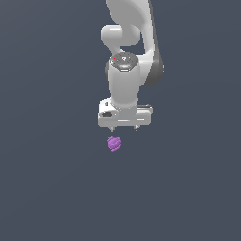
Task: Pick up the object and move it to a goal position.
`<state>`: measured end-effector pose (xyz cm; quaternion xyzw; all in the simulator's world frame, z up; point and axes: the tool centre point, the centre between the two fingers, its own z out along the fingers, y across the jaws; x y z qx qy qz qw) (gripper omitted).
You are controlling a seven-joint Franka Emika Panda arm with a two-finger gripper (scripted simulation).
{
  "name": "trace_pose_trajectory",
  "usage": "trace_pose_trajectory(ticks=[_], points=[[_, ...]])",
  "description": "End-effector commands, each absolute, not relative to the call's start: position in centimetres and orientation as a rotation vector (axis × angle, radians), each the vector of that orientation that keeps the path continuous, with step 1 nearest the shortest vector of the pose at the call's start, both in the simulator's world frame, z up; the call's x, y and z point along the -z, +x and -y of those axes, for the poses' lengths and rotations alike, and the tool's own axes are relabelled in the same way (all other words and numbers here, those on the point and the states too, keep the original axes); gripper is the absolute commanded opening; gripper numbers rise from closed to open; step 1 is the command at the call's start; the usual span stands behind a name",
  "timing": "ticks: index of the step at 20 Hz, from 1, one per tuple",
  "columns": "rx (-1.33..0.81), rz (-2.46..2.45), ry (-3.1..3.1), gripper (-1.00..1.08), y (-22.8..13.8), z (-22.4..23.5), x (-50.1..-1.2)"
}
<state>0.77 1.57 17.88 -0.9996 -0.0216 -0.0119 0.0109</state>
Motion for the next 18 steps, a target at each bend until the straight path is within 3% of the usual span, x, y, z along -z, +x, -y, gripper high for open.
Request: trace_pose_trajectory(ticks=[1, 18], points=[[0.035, 0.112, -3.12, 1.0, 0.7, -1.2, -17.4], [0.009, 0.665, -3.069, 1.0, 0.0, 2.3, -11.2]])
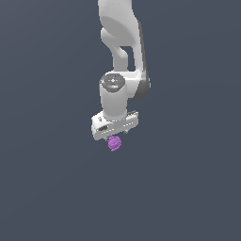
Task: Pick up the object and move it to a goal position.
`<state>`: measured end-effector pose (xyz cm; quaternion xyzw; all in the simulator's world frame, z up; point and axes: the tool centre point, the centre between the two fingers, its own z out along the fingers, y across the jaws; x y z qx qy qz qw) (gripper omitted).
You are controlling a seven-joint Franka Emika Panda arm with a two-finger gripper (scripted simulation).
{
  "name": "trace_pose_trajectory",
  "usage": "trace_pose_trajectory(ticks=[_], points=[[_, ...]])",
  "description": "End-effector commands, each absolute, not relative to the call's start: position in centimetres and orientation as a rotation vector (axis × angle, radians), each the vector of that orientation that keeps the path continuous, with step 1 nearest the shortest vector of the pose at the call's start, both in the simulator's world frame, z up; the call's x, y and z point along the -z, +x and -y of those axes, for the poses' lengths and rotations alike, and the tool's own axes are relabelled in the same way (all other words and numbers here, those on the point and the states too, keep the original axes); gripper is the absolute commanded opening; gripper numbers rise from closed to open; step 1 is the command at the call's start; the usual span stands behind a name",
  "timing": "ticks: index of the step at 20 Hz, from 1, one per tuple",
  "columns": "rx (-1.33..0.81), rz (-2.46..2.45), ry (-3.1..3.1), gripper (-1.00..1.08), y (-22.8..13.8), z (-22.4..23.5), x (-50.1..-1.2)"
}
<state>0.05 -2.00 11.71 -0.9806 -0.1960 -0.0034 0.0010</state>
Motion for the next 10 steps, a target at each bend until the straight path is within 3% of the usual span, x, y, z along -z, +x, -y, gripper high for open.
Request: trace_pose_trajectory(ticks=[1, 10], points=[[0.008, 0.692, -3.064, 1.0, -0.1, 2.4, -10.9], [0.001, 0.841, -3.027, 1.0, -0.5, 3.3, -9.3]])
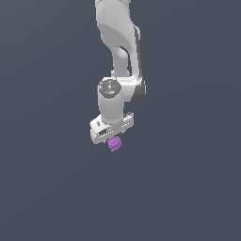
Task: Pick up the object and move it to a goal position.
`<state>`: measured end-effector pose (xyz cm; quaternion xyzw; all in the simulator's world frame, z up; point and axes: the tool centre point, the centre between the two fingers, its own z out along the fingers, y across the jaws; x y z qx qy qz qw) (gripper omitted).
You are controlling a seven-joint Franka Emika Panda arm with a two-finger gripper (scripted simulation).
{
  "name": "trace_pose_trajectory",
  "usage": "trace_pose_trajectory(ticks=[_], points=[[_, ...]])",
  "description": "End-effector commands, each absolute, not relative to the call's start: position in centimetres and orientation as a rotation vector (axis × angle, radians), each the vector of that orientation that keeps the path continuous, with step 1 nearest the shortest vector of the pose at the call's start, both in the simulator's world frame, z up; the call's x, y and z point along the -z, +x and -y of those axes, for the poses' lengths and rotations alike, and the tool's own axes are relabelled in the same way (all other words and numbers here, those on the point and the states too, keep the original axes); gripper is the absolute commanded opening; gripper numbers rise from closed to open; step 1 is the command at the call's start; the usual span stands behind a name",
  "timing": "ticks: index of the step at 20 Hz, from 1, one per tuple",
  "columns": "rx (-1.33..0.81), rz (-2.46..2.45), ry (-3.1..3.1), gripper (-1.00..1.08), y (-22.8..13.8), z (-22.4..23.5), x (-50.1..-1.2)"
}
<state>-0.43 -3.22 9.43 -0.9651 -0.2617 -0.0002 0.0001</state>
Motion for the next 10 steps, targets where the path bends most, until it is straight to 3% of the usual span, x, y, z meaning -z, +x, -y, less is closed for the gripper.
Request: trace_pose_trajectory(ticks=[1, 10], points=[[0.0, 0.848, -3.025, 1.0, -0.5, 3.3, -9.2], [0.0, 0.852, -3.024, 1.0, -0.5, 3.4, -8.2]])
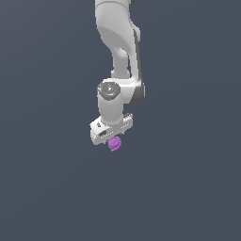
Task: Pick up the object and move it to a goal position.
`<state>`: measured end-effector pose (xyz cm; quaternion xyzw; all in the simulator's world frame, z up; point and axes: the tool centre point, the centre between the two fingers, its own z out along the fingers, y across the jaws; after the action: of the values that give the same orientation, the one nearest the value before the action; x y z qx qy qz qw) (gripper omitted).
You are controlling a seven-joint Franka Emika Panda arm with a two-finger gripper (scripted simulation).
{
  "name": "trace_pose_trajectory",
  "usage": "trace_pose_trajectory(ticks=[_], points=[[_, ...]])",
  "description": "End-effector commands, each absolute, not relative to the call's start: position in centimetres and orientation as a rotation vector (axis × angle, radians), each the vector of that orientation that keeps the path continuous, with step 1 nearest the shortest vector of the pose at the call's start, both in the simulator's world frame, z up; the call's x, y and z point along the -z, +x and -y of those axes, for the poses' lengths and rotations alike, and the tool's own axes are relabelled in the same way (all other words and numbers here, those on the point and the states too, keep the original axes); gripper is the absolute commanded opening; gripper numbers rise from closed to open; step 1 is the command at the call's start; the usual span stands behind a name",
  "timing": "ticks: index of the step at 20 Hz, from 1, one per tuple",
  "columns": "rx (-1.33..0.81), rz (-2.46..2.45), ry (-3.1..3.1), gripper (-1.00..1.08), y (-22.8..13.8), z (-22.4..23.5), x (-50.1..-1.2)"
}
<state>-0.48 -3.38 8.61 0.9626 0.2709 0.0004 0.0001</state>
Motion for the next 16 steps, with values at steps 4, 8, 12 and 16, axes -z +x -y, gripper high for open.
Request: trace_pose_trajectory(ticks=[4, 8, 12, 16], points=[[0.0, -0.855, 3.023, 1.0, -0.6, 3.4, -6.1], [0.0, -0.857, 3.023, 1.0, -0.6, 3.4, -4.5], [0.0, -0.857, 3.023, 1.0, -0.5, 3.4, -4.1], [0.0, -0.857, 3.023, -1.0, -0.5, 3.4, -4.1]])
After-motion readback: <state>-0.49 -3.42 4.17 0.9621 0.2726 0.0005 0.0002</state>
